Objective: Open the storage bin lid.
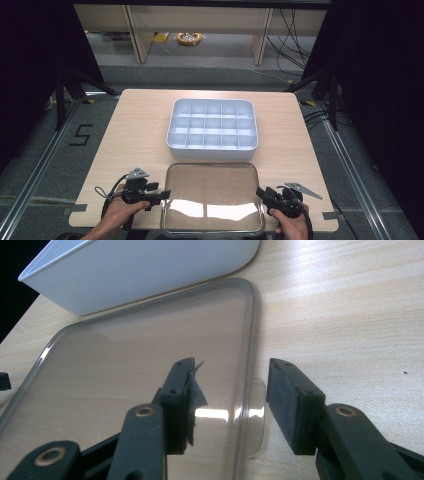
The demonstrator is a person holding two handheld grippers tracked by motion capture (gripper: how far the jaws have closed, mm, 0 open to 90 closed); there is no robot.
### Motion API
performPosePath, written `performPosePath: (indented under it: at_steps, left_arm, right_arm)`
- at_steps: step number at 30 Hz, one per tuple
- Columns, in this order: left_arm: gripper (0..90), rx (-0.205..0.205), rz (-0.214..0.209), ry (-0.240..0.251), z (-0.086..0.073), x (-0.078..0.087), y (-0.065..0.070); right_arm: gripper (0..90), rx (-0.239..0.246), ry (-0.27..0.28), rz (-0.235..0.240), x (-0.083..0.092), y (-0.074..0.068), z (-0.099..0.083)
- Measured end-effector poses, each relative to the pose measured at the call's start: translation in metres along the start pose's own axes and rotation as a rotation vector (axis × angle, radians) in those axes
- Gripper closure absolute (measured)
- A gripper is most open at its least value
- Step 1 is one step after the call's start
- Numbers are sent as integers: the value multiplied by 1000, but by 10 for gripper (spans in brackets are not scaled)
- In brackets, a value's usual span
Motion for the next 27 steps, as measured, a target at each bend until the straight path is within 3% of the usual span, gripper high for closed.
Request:
performPosePath:
  at_steps: [1, 2, 4, 5, 6, 7, 11, 12, 13, 15, 19, 20, 21, 24, 25, 26, 27]
  left_arm:
    - [378, 6, 4, 5, 0, 1, 0]
    - [379, 7, 14, 6, 1, 1, 0]
    - [378, 0, 9, 2, 1, 1, 0]
    - [378, -2, 8, -1, 1, 1, 1]
    - [377, -1, 5, 3, 0, 1, 1]
    - [376, 1, 2, 2, 0, 1, 1]
    - [372, 11, 1, 15, 1, 2, 2]
    - [369, 11, -6, 18, 2, 2, 1]
    - [365, 12, -6, 21, 2, 2, 2]
    - [352, 14, -12, 21, 2, 2, 2]
    - [335, 4, -21, 24, 2, 1, 3]
    - [332, 9, -26, 23, 2, 1, 3]
    - [326, 11, -28, 23, 2, 1, 3]
    - [309, 24, -38, 29, 3, 1, 3]
    - [304, 27, -39, 31, 3, 1, 3]
    - [300, 28, -41, 36, 3, 1, 3]
    - [296, 31, -45, 36, 3, 2, 3]
  right_arm:
    - [555, -53, -15, -2, 2, -4, 0]
    - [554, -2, -11, -9, 3, -1, 0]
    - [553, -2, -10, -8, 3, -1, 0]
    - [552, -36, -17, 15, 5, -4, 0]
    - [551, -36, -4, 24, 3, -4, 1]
    - [550, -18, -1, 3, 3, -2, 0]
    - [538, -17, -6, 4, 4, -2, 1]
    - [528, -52, -15, 9, 6, -5, 1]
    - [514, -17, 2, 7, 5, -3, 1]
    - [469, -49, 6, 19, 6, -6, 2]
    - [396, -11, 48, -4, 8, -2, 7]
    - [383, -36, 52, -14, 9, -3, 7]
    - [373, 2, 65, -19, 8, 0, 7]
    - [346, -36, 64, -15, 11, -4, 8]
    - [341, 4, 65, -1, 12, -2, 10]
    - [333, 4, 65, 25, 13, -3, 10]
    - [326, 29, 82, 14, 11, -1, 10]
Point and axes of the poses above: each handheld gripper's, and its own axes: x roughly backward along the jaws, z roughly out of its top, y roughly to its right, the point moved 3 cm from there along -x, roughly forward along the jaws, and after that the axes turned 3 degrees about z, right-handed, at the moved point
